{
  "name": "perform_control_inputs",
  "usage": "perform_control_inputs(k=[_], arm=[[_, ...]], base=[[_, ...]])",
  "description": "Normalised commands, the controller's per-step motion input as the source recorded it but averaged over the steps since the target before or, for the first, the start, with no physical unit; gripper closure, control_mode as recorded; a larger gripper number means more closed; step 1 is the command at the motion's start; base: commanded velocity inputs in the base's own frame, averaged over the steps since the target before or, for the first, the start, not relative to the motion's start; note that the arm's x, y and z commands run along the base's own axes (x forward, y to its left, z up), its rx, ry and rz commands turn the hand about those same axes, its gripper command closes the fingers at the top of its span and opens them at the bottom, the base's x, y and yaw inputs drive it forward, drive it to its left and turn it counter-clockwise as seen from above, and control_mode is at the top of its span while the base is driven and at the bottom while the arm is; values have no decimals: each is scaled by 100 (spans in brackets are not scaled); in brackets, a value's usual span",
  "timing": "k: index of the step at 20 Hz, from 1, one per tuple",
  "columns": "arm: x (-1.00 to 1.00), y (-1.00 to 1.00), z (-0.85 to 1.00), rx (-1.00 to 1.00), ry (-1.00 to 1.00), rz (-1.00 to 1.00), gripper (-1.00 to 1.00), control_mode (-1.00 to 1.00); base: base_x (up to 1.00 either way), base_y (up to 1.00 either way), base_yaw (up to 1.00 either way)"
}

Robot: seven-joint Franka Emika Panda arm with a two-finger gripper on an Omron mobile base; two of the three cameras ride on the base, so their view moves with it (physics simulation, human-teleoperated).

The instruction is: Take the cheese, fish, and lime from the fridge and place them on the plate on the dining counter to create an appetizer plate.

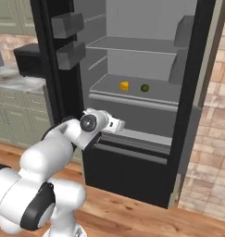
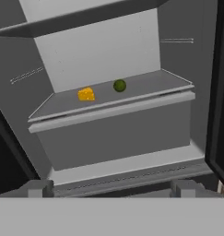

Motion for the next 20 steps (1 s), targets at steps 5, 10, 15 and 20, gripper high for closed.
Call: perform_control_inputs(k=[5,10,15,20], arm=[[0,0,0,0,0,0,-100,100],[0,0,0,0,0,0,-100,100],[0,0,0,0,0,0,-100,100],[0,0,0,0,0,0,-100,100]], base=[[99,-13,0],[100,-15,0],[100,-15,-2],[60,-24,-1]])
